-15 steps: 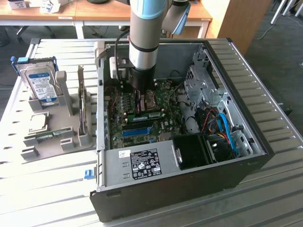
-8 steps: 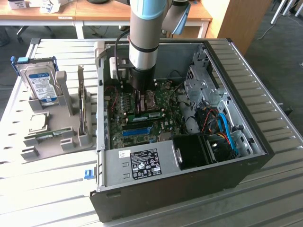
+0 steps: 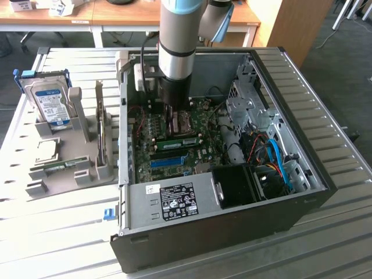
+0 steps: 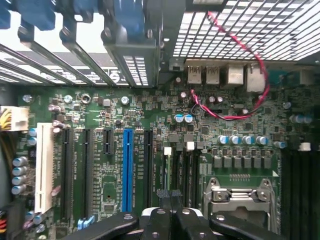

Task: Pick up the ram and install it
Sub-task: 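Press down the ram until it locks into place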

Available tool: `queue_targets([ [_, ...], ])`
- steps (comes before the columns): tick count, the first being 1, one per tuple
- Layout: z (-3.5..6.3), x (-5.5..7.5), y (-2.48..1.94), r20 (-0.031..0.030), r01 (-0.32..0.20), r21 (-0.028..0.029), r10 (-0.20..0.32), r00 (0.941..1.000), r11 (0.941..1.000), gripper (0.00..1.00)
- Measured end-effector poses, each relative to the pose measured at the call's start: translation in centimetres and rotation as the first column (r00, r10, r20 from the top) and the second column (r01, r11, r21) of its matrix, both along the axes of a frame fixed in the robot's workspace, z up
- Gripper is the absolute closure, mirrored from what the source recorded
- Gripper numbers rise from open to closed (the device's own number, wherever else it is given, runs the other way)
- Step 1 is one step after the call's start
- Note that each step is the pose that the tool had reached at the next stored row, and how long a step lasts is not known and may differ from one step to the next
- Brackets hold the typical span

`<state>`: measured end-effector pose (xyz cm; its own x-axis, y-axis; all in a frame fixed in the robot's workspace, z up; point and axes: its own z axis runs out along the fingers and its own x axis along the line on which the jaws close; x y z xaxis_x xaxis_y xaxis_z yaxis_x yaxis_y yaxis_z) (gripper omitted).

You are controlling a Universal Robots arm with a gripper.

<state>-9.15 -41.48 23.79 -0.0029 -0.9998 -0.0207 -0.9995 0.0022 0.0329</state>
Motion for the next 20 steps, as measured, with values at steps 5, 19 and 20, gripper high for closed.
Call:
queue_targets([
  [5, 1.86, 0.0, 0.00, 0.0000, 0.000, -0.0005, 0.000, 1.0000, 1.0000, 0.89],
  [19, 7.14, 0.0, 0.00, 0.0000, 0.000, -0.0015, 0.000, 1.0000, 1.0000, 0.89],
  [20, 7.44, 0.0, 0.00, 0.0000, 0.000, -0.0017, 0.000, 1.0000, 1.0000, 0.89],
])
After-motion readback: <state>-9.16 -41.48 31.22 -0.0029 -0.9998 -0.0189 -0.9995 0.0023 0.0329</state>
